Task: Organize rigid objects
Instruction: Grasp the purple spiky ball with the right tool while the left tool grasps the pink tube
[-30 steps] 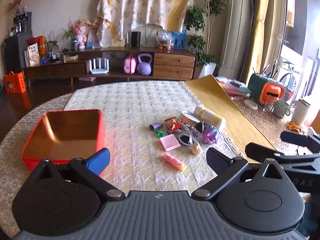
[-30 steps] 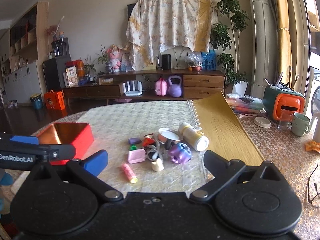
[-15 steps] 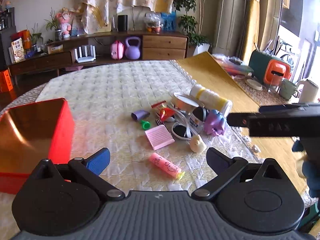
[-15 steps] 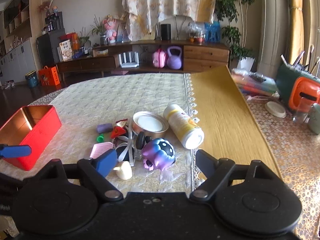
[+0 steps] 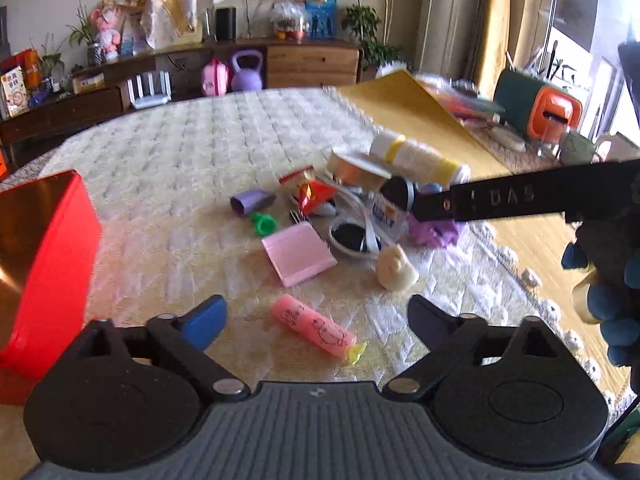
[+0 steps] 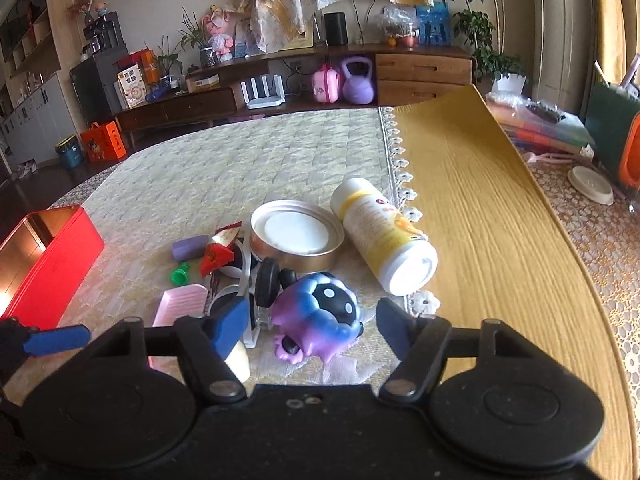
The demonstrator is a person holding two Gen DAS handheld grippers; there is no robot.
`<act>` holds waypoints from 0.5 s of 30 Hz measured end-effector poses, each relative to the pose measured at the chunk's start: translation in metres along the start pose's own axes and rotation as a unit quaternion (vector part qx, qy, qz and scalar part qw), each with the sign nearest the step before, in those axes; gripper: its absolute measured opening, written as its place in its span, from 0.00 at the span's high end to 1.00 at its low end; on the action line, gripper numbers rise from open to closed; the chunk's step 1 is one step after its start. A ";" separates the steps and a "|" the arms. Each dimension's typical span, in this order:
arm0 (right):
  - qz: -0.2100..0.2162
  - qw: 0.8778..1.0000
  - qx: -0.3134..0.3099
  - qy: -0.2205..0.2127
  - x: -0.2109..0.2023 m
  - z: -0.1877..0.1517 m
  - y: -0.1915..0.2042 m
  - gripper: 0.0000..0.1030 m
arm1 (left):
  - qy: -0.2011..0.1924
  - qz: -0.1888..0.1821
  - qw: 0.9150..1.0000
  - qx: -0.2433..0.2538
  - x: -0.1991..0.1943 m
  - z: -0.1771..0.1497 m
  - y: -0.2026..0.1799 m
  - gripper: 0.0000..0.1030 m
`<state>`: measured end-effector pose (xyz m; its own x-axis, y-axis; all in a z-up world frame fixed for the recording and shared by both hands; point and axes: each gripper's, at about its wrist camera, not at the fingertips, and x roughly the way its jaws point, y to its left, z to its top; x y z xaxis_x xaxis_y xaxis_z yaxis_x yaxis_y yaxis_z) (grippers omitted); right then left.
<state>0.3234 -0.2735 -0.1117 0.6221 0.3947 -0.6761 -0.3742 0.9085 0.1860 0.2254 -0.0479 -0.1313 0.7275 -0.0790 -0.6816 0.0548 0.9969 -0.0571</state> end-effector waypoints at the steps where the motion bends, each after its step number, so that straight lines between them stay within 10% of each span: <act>1: 0.002 1.000 0.005 0.002 0.002 0.001 -0.002 0.36 | 0.005 0.000 1.000 0.001 0.003 0.000 0.000 0.15; 15: 0.003 0.999 0.034 0.012 0.018 0.001 -0.011 0.48 | 0.022 0.008 1.000 -0.001 0.009 -0.004 0.000 0.55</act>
<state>0.3392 -0.2759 -0.1248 0.6025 0.3970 -0.6924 -0.3295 0.9139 0.2373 0.2294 -0.0486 -0.1406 0.6982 -0.0629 -0.7132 0.0411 0.9980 -0.0477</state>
